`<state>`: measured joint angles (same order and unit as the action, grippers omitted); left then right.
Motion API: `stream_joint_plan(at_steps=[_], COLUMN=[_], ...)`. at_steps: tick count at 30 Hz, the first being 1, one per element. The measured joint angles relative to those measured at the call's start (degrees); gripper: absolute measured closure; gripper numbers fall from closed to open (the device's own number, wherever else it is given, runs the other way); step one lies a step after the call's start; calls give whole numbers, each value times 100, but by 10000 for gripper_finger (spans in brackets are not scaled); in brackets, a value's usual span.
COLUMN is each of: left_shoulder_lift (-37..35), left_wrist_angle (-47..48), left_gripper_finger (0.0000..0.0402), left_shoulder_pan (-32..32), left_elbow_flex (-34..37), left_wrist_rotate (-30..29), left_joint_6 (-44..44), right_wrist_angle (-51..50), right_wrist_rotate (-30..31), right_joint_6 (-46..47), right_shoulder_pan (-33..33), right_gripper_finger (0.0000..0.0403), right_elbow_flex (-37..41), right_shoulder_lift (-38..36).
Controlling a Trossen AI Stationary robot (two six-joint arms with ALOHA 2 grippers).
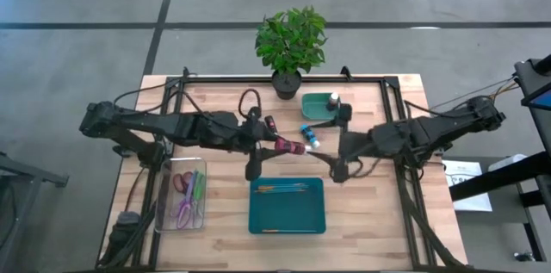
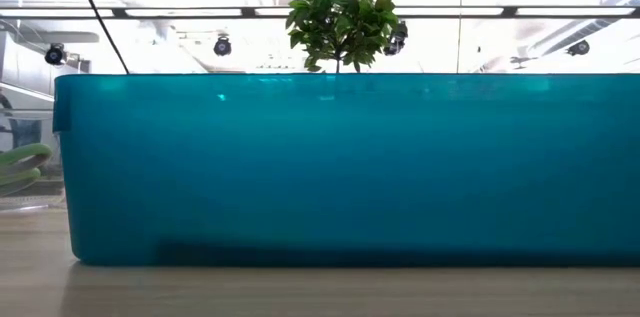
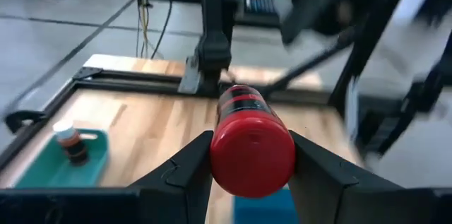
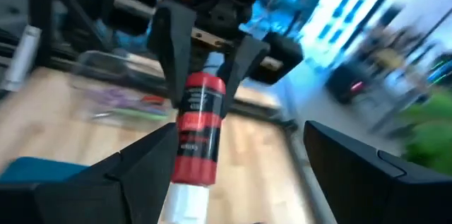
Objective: Pick & Place Paint Supplies
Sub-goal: Put the red paint bottle into the green bin
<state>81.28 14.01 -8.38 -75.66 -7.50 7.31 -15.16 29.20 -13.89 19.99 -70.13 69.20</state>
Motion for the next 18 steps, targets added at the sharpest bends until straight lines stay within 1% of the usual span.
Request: stream_joint_plan(at_steps=[5,8,11,15,18], left_shoulder_lift=[-2,-7,-4,-5,-8], left_wrist_angle=[-466,-695,-768,-1124,-1359], left_gripper_finger=[241,241,241,241,241], left_shoulder_pan=[159,246,271,319,323], left_elbow_flex=[-2,-3,-2,-4,-4], left_wrist_rotate=[-3,-4,59,512,638], left_joint_6=[1328,2248,2824,3487,3881], right_wrist_angle=[276,299,384,400,399], right_wrist_rotate=[647,876,996,1028,1195], right_joint_6=[-763,-921,-944,-1069,-1200], right_shoulder_pan=[331,440,535,696,858], right_gripper_finger=[100,100,100,100,100], right_elbow_flex=[2,2,2,2,2], right_shoulder_lift=[28,25,29,28,24])
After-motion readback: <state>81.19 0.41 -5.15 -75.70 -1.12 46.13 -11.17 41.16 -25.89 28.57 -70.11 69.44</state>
